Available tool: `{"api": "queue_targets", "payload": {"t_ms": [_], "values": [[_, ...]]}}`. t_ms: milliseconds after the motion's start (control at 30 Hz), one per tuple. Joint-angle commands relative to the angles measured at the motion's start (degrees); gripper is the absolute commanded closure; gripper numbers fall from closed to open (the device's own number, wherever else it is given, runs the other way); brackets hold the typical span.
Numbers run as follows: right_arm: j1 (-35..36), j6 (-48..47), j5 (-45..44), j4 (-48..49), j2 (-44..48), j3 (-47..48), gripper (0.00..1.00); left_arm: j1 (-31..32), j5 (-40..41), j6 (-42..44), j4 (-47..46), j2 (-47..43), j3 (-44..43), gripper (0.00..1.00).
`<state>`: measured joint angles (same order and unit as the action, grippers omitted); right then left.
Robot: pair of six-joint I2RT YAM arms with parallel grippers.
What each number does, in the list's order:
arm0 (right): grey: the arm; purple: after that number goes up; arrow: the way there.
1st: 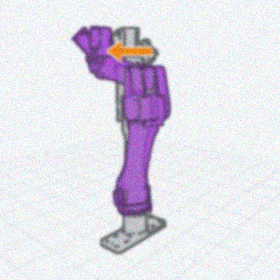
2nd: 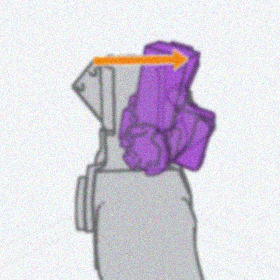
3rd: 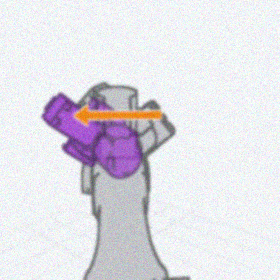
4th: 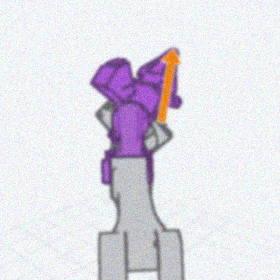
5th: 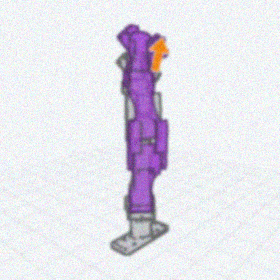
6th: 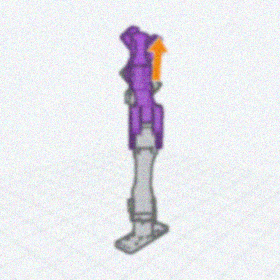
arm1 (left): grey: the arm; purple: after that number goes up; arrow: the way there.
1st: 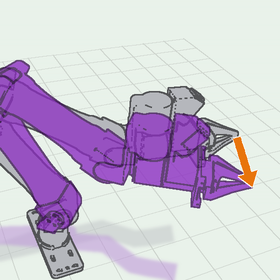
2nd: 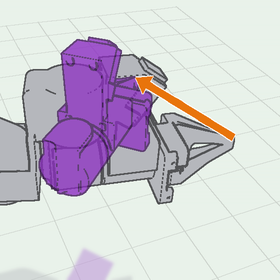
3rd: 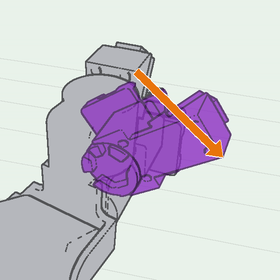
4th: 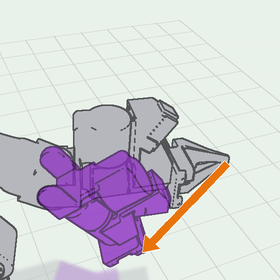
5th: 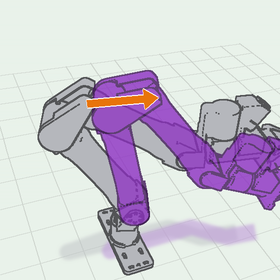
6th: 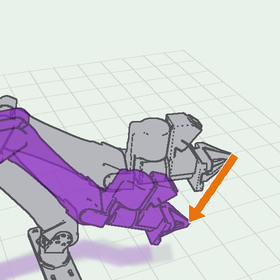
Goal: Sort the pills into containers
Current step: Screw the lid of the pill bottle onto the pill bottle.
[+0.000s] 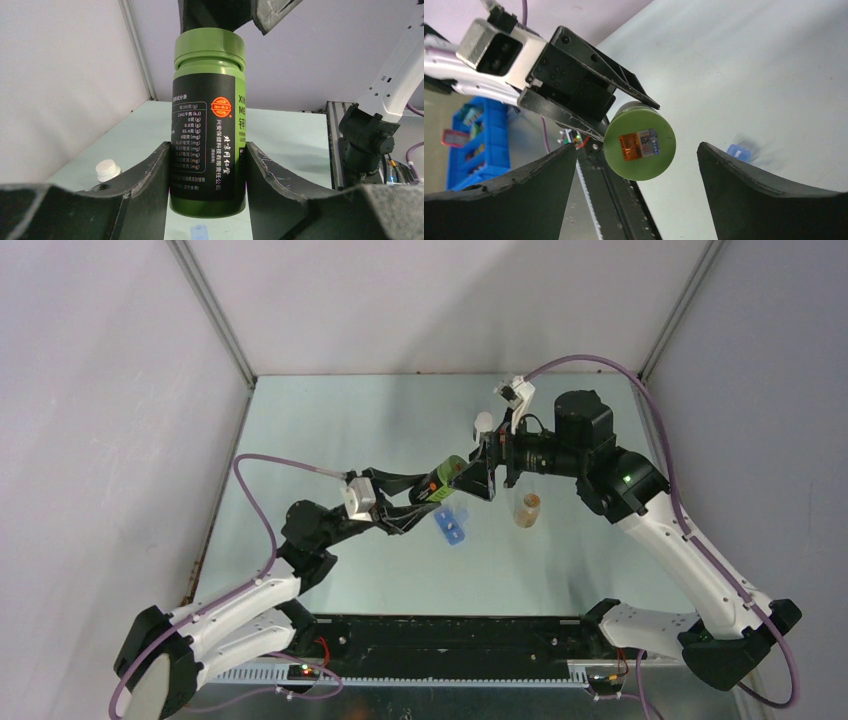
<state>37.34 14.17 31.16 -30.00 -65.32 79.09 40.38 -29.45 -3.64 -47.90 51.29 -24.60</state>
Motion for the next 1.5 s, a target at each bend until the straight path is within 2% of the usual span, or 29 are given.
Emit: {"api": "queue_targets", "payload": {"t_ms": [0, 200, 333, 600, 833, 900, 1000, 1067, 1467], "values": [[-0.32, -9.05, 3.38, -0.78, 0.83, 0.32, 0.07, 0.08, -2.16, -0.62, -2.99, -1.19, -3.00, 1.00], [-1.04, -10.26, 4.57, -0.59, -0.24, 0.37, 0.12, 0.19, -3.47, -1.24, -3.47, -0.69, -3.34, 1.00], [-1.14, -13.62, 9.28, -1.92, 0.05, 0.36, 0.09, 0.14, -3.93, -1.32, -3.32, -0.73, -3.35, 1.00], [-1.09, -21.30, 11.84, -6.50, 0.43, 0.38, 0.06, 0.08, -6.96, -0.35, -0.91, -1.60, -4.14, 1.00], [-1.96, -24.85, 12.93, -6.69, -1.09, 0.33, 0.19, 0.09, -9.64, -0.92, -0.69, -1.02, -4.64, 1.00], [-2.18, -24.98, 13.77, -6.63, -1.34, 0.35, 0.19, 0.11, -9.89, -0.95, -0.48, -0.99, -4.66, 1.00], [-2.19, -25.02, 13.93, -6.90, -1.44, 0.32, 0.09, 0.14, -10.25, -0.93, -0.16, -0.91, -4.67, 1.00], [-2.22, -25.26, 14.16, -7.09, -1.21, 0.27, 0.06, 0.07, -10.21, -0.66, 0.18, -0.91, -4.71, 1.00], [-2.24, -25.15, 14.85, -6.03, 0.09, 0.28, 0.12, 0.15, -10.30, 0.20, 1.98, -0.37, -5.15, 1.00]]}}
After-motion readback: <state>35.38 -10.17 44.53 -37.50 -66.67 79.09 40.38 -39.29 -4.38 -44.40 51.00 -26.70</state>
